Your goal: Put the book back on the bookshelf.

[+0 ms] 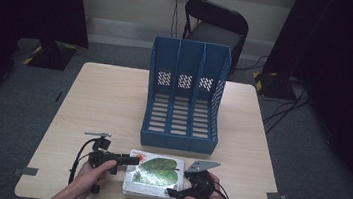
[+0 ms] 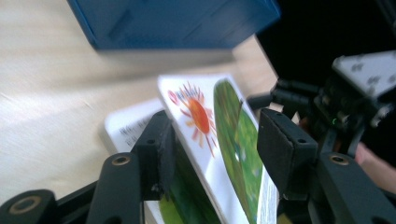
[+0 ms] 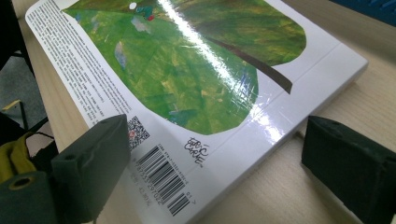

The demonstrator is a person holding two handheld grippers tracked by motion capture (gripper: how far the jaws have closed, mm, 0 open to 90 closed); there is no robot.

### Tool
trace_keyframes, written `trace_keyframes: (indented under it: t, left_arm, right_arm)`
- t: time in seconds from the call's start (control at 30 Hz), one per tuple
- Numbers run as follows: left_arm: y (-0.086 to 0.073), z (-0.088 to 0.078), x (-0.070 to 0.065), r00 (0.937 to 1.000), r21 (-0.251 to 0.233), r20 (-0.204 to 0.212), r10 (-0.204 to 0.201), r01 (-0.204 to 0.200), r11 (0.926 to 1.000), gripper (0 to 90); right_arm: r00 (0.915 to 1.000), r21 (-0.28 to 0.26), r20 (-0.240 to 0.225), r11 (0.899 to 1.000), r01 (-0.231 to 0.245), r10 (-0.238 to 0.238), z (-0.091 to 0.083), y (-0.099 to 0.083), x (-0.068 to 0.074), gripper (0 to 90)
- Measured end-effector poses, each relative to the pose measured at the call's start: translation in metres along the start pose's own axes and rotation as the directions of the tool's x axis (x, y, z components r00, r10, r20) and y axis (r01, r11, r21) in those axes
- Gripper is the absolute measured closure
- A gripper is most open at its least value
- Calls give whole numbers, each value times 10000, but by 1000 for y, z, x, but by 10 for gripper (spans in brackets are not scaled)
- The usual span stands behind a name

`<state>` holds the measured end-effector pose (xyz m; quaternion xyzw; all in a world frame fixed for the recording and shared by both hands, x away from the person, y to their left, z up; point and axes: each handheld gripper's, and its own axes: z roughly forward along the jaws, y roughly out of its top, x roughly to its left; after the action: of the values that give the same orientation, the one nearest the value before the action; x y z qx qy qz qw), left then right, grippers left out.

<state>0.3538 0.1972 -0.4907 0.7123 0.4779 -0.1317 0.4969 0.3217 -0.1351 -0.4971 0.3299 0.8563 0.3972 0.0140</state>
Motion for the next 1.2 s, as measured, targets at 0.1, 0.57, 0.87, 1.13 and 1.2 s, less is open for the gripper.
trace_keyframes:
  t: [0.1,0.57,0.87,1.13,1.2]
  left_arm:
    - [1,4,-1,9998,313,33,191,-192,9993,477]
    - [-3,24,-12,9942,1627,657,851,-948,9821,479]
    - [2,19,-13,9859,1473,1043,1311,-1457,9783,638]
    - [4,19,-14,9847,1473,1089,1361,-1513,9775,637]
    - [2,21,-13,9889,1629,924,1163,-1302,9780,615]
  right_arm:
    - [10000,5,25,10000,49,-49,0,0,0,70]
    - [9993,-71,-358,10000,57,-59,3,2,1,73]
    - [9983,94,-409,9991,410,-406,0,4,-2,135]
    - [9982,185,-507,9993,337,-327,-3,5,-5,185]
    - [9982,85,-574,9998,180,-175,-4,5,-7,229]
